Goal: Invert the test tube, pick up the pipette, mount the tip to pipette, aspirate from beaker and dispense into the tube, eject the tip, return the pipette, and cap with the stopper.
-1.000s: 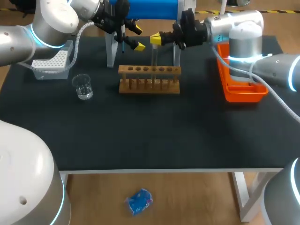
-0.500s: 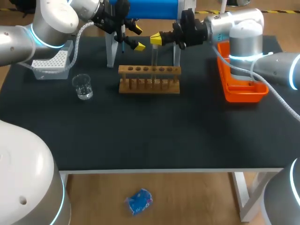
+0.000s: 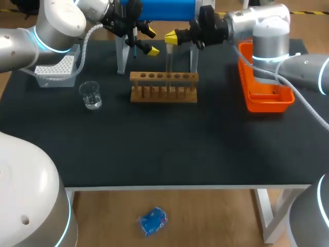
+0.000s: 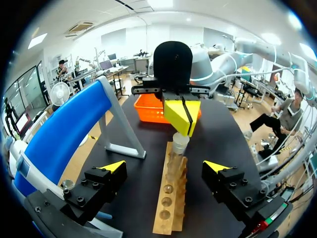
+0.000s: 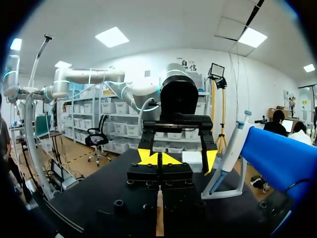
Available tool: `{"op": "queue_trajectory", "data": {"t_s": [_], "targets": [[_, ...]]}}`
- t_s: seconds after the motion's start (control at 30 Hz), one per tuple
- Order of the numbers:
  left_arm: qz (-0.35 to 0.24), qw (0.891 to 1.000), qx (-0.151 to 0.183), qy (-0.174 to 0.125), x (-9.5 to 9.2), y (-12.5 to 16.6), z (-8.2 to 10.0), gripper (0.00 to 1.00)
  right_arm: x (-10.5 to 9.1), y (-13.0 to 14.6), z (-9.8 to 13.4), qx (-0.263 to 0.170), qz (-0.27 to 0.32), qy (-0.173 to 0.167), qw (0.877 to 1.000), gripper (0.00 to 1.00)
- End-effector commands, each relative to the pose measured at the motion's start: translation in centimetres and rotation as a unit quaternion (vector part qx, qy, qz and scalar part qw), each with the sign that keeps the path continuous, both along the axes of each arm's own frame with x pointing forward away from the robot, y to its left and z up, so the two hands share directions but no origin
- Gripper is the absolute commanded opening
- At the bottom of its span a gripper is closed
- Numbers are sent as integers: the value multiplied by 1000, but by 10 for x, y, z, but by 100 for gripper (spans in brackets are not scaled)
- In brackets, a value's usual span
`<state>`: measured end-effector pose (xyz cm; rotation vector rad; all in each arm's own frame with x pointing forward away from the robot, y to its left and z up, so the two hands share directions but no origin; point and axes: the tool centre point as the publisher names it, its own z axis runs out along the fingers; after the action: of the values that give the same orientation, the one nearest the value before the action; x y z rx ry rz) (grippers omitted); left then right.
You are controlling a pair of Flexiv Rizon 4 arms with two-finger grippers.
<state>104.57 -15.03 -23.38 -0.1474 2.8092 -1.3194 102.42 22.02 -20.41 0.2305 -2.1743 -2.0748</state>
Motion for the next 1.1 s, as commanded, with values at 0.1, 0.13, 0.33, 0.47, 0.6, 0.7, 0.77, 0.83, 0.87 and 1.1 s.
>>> {"op": "queue_trajectory", "data": {"t_s": [0.1, 0.13, 0.33, 0.47, 0.6, 0.7, 0.77, 0.83, 0.87, 1.1], "targets": [[-2, 1000, 2, 2, 2, 0, 1, 100, -1, -7, 10, -27, -3, 9, 1000, 0], [-2, 1000, 2, 2, 2, 0, 1, 100, -2, -11, 11, -33, -5, 7, 999, 0], [-2, 1000, 2, 2, 2, 0, 1, 100, -14, -34, 20, -84, -20, 16, 996, 0], [-2, 1000, 2, 2, 2, 0, 1, 100, -25, -53, 22, -142, -29, 15, 989, 41], [-2, 1000, 2, 2, 2, 0, 1, 100, -32, -65, 15, -211, -38, 5, 977, 100], [-2, 1000, 2, 2, 2, 0, 1, 100, -36, -72, 9, -240, -47, 1, 970, 100], [1, 1000, 1, 1, 0, 1, 4, 100, -38, -77, 5, -241, -58, 1, 969, 100], [21, 1000, 4, -1, -3, 4, 9, 100, -38, -82, 1, -250, -72, -5, 965, 100], [36, 999, 6, 2, -5, 6, 11, 100, -39, -85, 0, -245, -78, -8, 966, 100], [132, 991, 4, -19, -23, 29, 28, 100, -45, -104, -7, -234, -114, -14, 965, 100]]}}
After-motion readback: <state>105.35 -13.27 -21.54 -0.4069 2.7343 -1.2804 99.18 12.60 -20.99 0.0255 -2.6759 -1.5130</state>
